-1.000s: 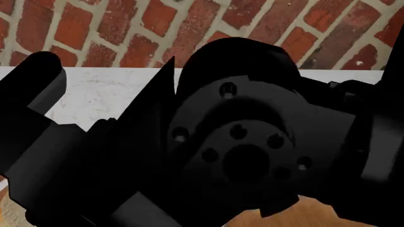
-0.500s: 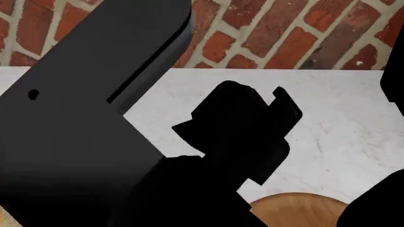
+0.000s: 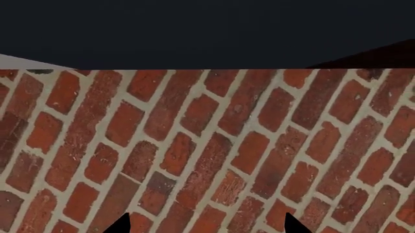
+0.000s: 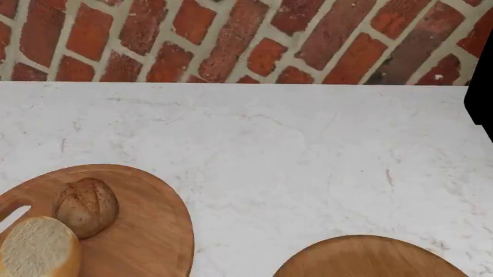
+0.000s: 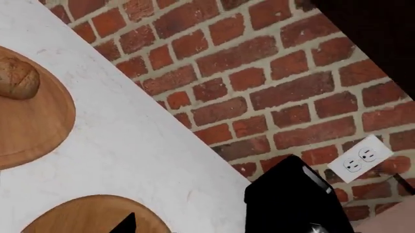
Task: Place all breads on the cutting board.
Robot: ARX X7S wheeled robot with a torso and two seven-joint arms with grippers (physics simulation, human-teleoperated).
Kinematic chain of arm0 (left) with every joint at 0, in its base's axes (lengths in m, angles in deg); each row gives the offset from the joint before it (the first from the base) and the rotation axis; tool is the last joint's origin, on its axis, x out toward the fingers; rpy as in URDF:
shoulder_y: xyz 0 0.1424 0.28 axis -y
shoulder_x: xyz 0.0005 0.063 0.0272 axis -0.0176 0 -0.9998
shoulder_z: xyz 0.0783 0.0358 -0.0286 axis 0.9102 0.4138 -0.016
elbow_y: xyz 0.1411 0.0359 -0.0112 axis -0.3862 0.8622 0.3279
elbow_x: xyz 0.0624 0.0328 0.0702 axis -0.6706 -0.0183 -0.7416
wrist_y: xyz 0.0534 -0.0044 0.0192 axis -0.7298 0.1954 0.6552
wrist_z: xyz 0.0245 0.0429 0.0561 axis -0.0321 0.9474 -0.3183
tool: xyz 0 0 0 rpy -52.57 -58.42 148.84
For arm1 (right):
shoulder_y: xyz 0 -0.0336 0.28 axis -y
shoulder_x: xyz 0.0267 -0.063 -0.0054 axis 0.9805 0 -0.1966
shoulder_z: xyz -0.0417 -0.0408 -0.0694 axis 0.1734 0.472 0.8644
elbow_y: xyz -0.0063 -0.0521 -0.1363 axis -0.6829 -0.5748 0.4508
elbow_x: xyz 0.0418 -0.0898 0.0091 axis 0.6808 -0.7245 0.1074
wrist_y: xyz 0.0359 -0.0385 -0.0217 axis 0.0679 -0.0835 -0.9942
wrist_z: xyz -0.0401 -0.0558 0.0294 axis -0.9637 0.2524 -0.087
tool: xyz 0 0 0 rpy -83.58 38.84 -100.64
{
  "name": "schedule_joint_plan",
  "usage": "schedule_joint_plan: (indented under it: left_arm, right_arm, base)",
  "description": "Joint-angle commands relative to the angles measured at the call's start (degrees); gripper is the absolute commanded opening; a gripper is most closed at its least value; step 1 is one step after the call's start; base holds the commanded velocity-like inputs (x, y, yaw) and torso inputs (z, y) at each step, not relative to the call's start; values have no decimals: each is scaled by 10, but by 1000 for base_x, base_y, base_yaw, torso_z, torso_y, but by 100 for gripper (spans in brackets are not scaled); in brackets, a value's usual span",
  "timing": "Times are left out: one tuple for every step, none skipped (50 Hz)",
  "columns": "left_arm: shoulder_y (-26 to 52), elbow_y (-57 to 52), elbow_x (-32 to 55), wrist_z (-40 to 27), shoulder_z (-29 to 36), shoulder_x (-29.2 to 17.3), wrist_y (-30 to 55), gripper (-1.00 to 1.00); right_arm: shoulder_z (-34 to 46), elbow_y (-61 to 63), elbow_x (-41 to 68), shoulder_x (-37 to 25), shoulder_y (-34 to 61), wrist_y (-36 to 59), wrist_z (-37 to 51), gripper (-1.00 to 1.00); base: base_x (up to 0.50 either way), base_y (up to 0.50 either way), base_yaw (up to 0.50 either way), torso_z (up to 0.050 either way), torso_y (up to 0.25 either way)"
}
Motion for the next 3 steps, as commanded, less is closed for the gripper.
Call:
schedule_joint_plan:
  left_arm:
    - [22, -9, 28, -24, -10, -2, -11, 100]
    - [19, -11, 31, -26, -12, -4, -13, 100]
    - [15, -16, 36, -28, -16, -6, -18, 100]
  right_arm:
    - [-183, -7, 35, -6, 8, 106, 2, 100]
    - [-200, -14, 35, 1, 8, 98, 2, 100]
    - [-235, -24, 35, 20, 8, 95, 2, 100]
  base:
    - [0, 0, 0, 0, 0]
    - [0, 0, 0, 0, 0]
    - [0, 0, 0, 0, 0]
